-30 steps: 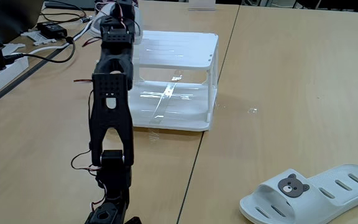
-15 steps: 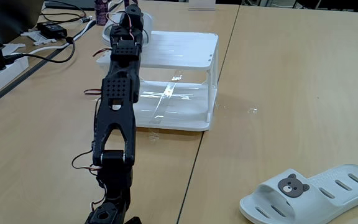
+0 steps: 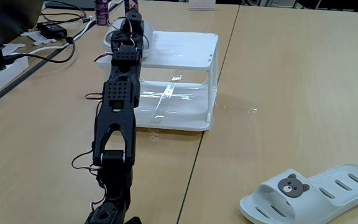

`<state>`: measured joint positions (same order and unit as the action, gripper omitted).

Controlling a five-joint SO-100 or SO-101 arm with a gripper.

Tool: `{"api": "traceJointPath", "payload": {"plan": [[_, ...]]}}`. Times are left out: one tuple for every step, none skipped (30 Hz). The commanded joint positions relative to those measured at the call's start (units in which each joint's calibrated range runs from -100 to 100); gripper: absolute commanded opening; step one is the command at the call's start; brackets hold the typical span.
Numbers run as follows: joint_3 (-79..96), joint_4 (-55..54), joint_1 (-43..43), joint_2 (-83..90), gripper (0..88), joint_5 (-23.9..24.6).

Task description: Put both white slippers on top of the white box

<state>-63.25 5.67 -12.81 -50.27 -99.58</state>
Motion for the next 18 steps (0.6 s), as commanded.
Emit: {"api": "traceJointPath", "payload": {"plan": [[-3.28, -0.40, 0.23, 2.77, 16.9, -0.42], [-0.93, -0.40, 0.23, 3.44, 17.9, -0.42], [0.42, -0.40, 0.23, 3.78, 18.5, -0.42], [1.77, -0.32, 0.23, 4.79, 18.5, -0.42], [3.67, -0.32, 0.23, 5.97, 18.5, -0.42], [6.19, -0.32, 0.23, 7.15, 18.5, -0.42], [8.27, -0.32, 0.23, 8.66, 18.5, -0.42], [10.43, -0.32, 0.31, 10.18, 18.5, -0.42], [12.51, -0.32, 0.31, 11.52, 18.5, -0.42], [14.67, -0.32, 0.31, 13.37, 19.5, -0.42], [16.03, -0.32, 0.31, 14.63, 21.1, -0.42], [17.20, -0.32, 0.31, 15.81, 23.0, -0.42], [18.10, -0.32, 0.31, 16.82, 24.3, -0.42], [18.91, -0.32, 0.31, 17.83, 24.6, -0.42], [19.91, -0.32, 0.31, 18.76, 24.6, -0.42], [20.99, -0.32, 0.31, 19.77, 24.6, -0.42], [22.61, -0.32, 0.31, 21.03, 24.6, -0.42], [25.41, -0.32, 0.31, 23.05, 24.6, -0.42]]}}
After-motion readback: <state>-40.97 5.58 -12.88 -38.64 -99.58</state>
